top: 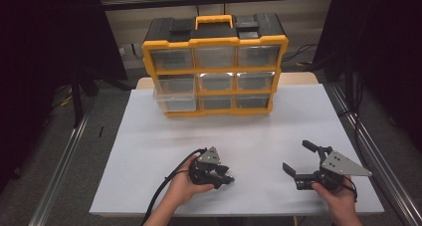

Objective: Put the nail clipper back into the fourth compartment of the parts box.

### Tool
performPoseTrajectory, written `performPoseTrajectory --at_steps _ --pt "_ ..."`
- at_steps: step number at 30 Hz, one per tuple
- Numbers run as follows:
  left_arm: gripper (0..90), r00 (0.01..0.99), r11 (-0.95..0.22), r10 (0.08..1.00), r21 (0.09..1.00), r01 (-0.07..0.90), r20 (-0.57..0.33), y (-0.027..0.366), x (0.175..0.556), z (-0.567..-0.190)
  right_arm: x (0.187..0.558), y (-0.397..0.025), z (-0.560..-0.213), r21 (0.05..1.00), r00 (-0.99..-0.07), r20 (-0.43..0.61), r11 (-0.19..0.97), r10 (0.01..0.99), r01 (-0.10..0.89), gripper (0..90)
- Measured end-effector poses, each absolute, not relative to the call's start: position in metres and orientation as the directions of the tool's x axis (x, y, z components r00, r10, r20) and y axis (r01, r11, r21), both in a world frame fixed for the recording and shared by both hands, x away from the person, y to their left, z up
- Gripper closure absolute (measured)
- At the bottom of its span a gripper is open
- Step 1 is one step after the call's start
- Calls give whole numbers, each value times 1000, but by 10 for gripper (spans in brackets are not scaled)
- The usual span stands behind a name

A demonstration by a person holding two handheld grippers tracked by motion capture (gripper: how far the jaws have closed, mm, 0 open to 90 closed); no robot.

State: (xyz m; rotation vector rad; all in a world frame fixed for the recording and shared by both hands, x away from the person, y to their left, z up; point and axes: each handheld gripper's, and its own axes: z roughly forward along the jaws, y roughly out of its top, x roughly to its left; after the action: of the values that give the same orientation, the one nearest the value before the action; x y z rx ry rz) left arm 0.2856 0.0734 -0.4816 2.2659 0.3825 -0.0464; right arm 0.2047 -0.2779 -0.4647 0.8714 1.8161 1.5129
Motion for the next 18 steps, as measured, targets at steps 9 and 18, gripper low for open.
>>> performPoseTrajectory --at_steps 9,18 --pt "725 947 -615 276 727 306 -164 73 284 -481 205 -279 -465 986 -594 -43 130 803 104 23" --pt "800 945 -654 294 691 307 -142 74 285 -477 205 -279 -465 986 -595 -44 131 802 104 25"
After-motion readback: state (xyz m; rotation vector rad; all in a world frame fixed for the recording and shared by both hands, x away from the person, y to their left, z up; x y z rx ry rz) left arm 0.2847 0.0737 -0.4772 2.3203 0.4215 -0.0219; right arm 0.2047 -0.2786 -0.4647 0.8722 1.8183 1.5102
